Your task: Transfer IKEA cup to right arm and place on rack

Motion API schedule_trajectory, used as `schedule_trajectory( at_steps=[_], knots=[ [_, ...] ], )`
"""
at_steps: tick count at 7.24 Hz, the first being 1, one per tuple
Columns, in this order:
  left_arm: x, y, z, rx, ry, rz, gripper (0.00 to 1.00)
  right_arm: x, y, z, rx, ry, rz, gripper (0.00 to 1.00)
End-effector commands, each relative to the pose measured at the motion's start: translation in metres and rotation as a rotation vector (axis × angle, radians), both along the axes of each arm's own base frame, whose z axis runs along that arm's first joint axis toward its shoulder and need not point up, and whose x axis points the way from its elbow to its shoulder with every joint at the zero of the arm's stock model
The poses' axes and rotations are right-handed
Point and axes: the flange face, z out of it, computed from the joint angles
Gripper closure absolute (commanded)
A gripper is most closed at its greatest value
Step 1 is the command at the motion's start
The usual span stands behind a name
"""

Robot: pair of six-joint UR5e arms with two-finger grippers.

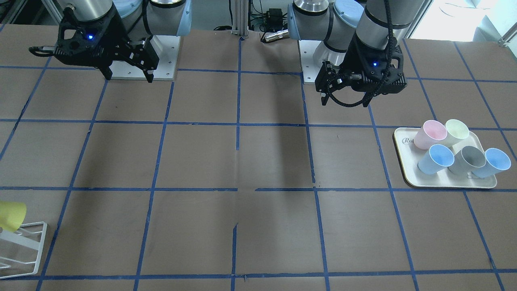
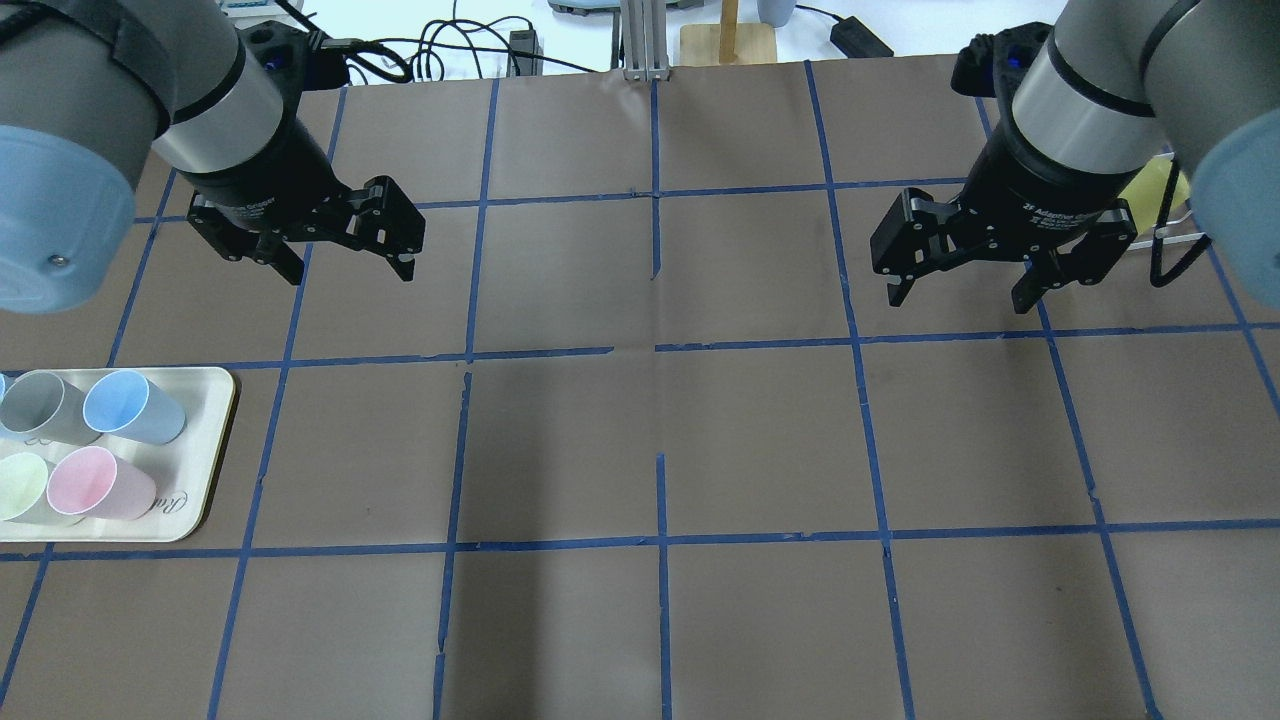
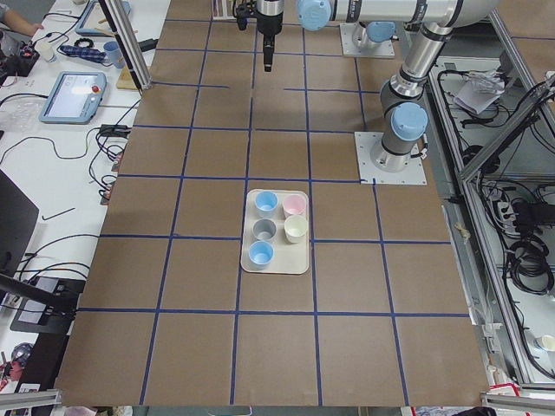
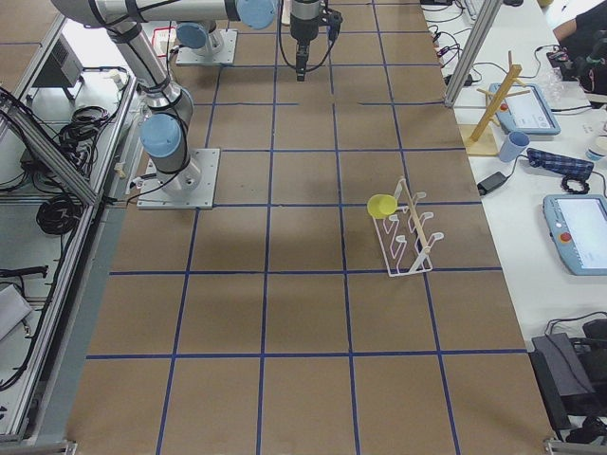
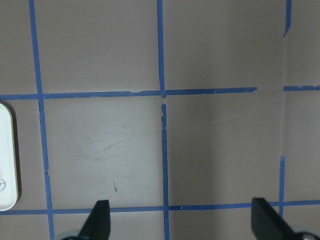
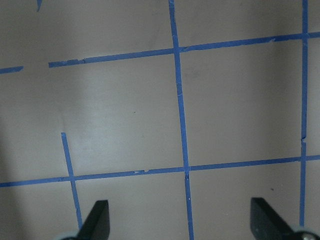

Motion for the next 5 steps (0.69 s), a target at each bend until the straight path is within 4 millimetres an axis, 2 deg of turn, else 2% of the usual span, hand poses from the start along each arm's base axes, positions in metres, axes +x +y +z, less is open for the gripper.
schedule_trajectory(
  at_steps=[1, 5],
  knots=[
    [0.0004, -0.0001, 0.0000, 0.000, 0.000, 0.001, 0.00, 0.0017, -0.0007, -0.0028, 0.008, -0.020, -0.002, 0.00],
    [-0.0002, 0.0001, -0.0007, 0.001, 0.006, 0.001, 0.00, 0.0023, 0.0010, -0.0107, 0.038, -0.027, -0.003, 0.00]
  ],
)
